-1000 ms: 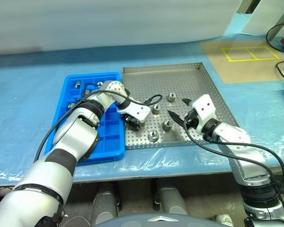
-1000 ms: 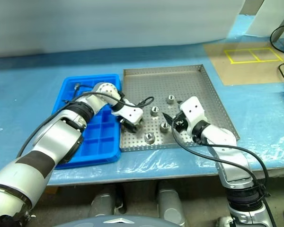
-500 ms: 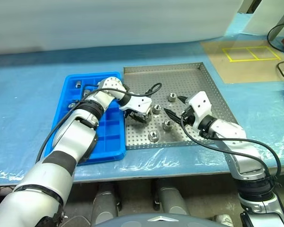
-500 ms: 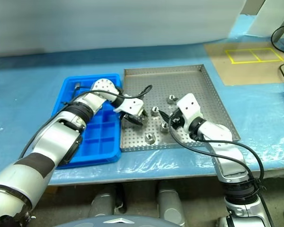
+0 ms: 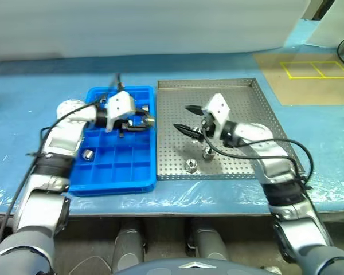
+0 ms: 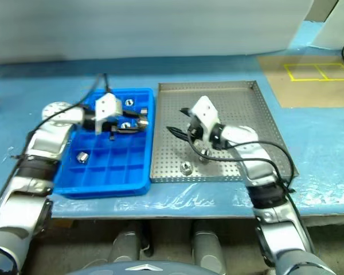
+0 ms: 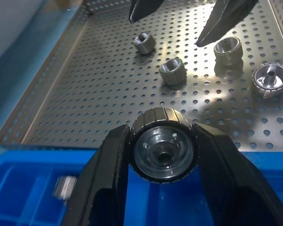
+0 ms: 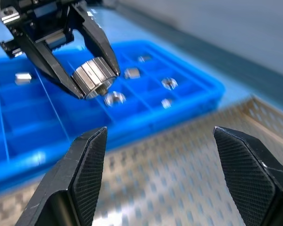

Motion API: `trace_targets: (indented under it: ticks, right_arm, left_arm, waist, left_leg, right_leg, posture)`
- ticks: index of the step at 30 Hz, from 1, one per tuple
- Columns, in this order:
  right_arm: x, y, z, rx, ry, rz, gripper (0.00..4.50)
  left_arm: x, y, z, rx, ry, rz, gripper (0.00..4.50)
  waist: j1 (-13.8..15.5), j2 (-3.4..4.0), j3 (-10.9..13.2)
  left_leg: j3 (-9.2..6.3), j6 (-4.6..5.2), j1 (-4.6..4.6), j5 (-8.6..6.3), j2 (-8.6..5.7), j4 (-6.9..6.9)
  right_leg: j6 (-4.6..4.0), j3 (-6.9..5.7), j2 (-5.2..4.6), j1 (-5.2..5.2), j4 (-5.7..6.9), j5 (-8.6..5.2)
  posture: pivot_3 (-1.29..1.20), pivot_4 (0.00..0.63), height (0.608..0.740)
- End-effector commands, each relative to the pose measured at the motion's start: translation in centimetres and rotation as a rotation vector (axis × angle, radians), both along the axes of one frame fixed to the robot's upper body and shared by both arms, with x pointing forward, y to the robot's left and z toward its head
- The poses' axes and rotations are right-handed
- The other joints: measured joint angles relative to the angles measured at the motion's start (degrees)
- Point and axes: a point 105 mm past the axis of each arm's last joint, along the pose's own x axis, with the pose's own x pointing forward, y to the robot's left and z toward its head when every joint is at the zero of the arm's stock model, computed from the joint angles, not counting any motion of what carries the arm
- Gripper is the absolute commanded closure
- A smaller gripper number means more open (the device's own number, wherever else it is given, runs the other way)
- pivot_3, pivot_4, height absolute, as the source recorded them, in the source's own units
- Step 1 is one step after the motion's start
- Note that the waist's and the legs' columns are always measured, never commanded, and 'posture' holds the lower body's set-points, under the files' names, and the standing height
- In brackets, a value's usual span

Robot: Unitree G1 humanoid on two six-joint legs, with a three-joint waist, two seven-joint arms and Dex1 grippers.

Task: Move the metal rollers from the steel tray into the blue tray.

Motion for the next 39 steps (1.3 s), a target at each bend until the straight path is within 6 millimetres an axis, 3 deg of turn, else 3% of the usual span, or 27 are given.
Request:
trace_targets:
  ticks: [1, 6, 11, 15, 23, 32, 39]
  right_arm:
    - [-0.4, 3.0, 1.9, 0.03, -0.059, 0.155, 0.8]
    - [-1.1, 5.7, 1.5, -0.003, -0.052, 0.315, 0.8]
    - [-2.8, 6.7, 0.2, -0.045, 0.03, 0.482, 0.8]
    - [-3.4, 7.0, -0.5, -0.073, 0.043, 0.527, 0.8]
    - [-3.1, 7.2, -0.5, -0.088, 0.024, 0.523, 0.8]
    - [-3.0, 6.4, -1.1, -0.096, 0.033, 0.464, 0.8]
    - [-2.7, 5.6, -1.3, -0.109, 0.026, 0.422, 0.8]
  left_arm:
    - [-1.4, 1.5, 2.2, -0.118, -0.029, 0.111, 2.77]
    - [-3.6, 2.9, 2.0, -0.216, 0.021, 0.233, 2.77]
    - [-5.6, 5.0, 0.8, -0.294, 0.099, 0.358, 2.77]
    - [-6.7, 5.2, -0.9, -0.298, 0.15, 0.407, 2.77]
    - [-4.8, 5.3, -2.8, -0.341, 0.165, 0.502, 2.77]
    - [-2.1, 3.8, -4.3, -0.309, 0.145, 0.504, 2.77]
    - [-0.6, 4.3, -5.5, -0.262, 0.142, 0.525, 2.77]
  waist:
    - [1.0, 0.01, 0.0]
    - [4.4, 0.0, 0.0]
    - [6.0, -0.01, 0.0]
    - [6.8, -0.01, 0.0]
    - [8.2, -0.02, 0.0]
    - [7.9, -0.06, 0.0]
    - [7.8, -0.06, 0.0]
  left_leg:
    - [0.01, -0.03, -0.01, 0.02, -0.01, -0.07]
    - [0.01, -0.14, -0.09, 0.09, 0.0, -0.28]
    - [-0.03, -0.14, -0.09, 0.08, -0.03, -0.28]
    - [-0.1, -0.25, -0.03, 0.14, -0.01, -0.35]
    - [-0.15, -0.29, 0.01, 0.17, -0.04, -0.44]
    - [-0.15, -0.3, -0.05, 0.18, -0.05, -0.44]
    - [-0.14, -0.33, -0.04, 0.2, -0.02, -0.43]
  right_leg:
    - [-0.02, -0.01, 0.0, -0.03, -0.01, -0.01]
    - [-0.12, -0.1, 0.0, -0.13, -0.05, -0.08]
    - [-0.11, -0.11, -0.02, -0.11, -0.08, -0.08]
    - [-0.1, -0.12, 0.0, -0.11, -0.03, -0.09]
    - [-0.07, -0.11, 0.01, -0.11, -0.05, -0.1]
    - [-0.06, -0.1, 0.02, -0.15, -0.08, -0.1]
    - [-0.06, -0.09, 0.06, -0.17, -0.06, -0.09]
  posture:
    - [0.07, 0.15, 0.74]
    - [0.2, 0.15, 0.74]
    - [0.27, 0.15, 0.74]
    - [0.31, 0.15, 0.74]
    - [0.29, 0.15, 0.74]
    - [0.24, 0.15, 0.74]
    - [0.2, 0.15, 0.74]
